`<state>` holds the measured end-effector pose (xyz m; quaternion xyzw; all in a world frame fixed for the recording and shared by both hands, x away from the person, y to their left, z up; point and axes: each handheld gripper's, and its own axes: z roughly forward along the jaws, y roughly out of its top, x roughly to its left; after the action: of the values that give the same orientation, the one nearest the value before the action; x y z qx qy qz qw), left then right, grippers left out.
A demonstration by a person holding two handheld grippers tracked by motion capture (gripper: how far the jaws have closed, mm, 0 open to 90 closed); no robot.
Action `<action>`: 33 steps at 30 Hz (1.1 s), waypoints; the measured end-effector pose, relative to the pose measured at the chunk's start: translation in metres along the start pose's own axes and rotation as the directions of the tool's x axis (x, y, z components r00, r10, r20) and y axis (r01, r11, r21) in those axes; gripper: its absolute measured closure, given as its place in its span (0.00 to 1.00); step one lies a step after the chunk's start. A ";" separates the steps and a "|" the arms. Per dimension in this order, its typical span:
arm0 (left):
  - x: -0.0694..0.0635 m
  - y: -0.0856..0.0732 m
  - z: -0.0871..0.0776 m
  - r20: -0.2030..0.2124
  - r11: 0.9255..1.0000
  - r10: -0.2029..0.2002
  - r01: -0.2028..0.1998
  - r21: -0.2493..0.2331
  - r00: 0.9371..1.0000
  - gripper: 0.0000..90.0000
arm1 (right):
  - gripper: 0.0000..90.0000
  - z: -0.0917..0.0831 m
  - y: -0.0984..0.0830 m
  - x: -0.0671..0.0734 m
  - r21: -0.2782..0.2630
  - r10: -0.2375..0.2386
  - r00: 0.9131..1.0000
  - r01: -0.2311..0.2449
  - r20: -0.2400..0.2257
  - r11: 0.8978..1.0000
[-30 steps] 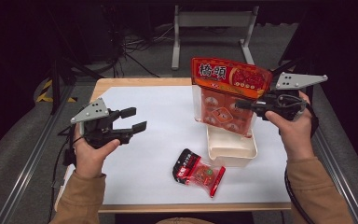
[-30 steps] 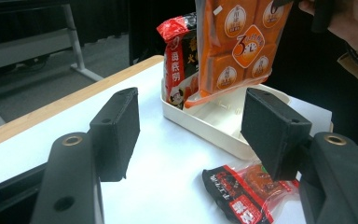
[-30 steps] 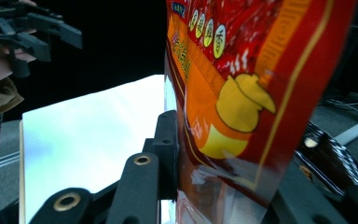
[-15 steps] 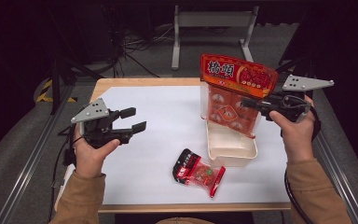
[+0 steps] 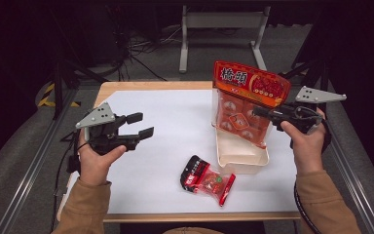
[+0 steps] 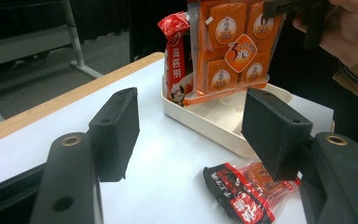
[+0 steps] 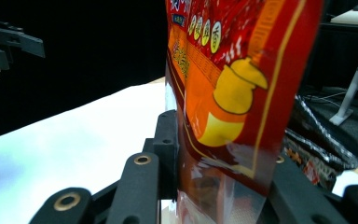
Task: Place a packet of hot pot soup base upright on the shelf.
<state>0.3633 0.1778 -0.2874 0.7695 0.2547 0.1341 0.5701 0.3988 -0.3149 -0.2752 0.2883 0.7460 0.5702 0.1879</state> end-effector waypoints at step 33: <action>0.001 -0.002 0.002 -0.002 1.000 0.008 -0.008 0.016 1.000 0.41 | 0.78 0.011 -0.039 -0.001 0.047 0.020 0.993 -0.025 0.115 0.999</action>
<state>0.3644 0.1770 -0.2902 0.7749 0.2532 0.1350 0.5632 0.3980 -0.3147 -0.3161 0.3334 0.7441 0.5366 0.2171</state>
